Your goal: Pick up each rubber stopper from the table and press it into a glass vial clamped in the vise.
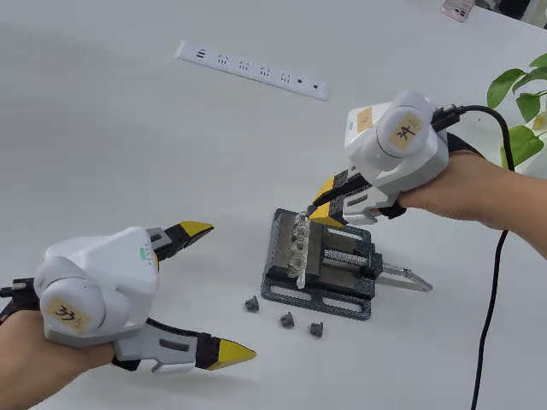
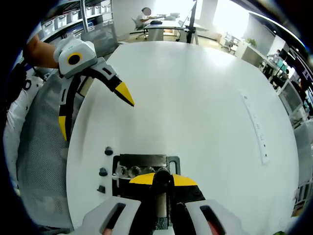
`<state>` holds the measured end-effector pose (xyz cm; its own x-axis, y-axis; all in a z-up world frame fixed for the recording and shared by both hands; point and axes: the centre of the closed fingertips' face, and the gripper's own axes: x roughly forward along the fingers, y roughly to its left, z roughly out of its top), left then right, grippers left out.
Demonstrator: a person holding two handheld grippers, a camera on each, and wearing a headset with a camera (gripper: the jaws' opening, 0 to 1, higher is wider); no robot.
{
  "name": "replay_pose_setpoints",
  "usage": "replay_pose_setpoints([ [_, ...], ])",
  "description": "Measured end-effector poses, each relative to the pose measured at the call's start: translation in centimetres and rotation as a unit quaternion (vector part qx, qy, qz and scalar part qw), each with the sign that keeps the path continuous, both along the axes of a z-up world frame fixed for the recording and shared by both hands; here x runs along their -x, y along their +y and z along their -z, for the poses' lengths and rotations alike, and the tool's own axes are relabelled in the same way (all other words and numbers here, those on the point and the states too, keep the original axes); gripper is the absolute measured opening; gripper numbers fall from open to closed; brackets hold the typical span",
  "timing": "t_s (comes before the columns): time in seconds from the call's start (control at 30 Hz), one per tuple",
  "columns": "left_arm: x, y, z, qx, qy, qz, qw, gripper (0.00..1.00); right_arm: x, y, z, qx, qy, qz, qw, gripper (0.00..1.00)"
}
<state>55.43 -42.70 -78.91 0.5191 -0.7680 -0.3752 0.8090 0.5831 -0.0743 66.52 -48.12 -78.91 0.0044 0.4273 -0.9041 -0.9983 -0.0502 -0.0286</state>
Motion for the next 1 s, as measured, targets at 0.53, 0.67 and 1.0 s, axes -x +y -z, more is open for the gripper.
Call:
replay_pose_setpoints([
  [0.53, -0.15, 0.36, 0.17, 0.004, 0.003, -0.005, 1.0, 0.93, -0.1, 0.18, 0.54, 0.011, 0.005, -0.008, 0.9999, 0.07],
  [0.67, -0.11, 0.34, 0.24, 0.005, 0.004, -0.004, 1.0, 0.93, -0.03, 0.26, 0.54, 0.009, 0.007, -0.006, 0.9999, 0.07],
  [1.0, -0.16, 0.37, 0.32, 0.006, 0.005, -0.005, 1.0, 0.93, -0.06, 0.35, 0.66, 0.011, 0.007, -0.009, 0.9999, 0.07],
])
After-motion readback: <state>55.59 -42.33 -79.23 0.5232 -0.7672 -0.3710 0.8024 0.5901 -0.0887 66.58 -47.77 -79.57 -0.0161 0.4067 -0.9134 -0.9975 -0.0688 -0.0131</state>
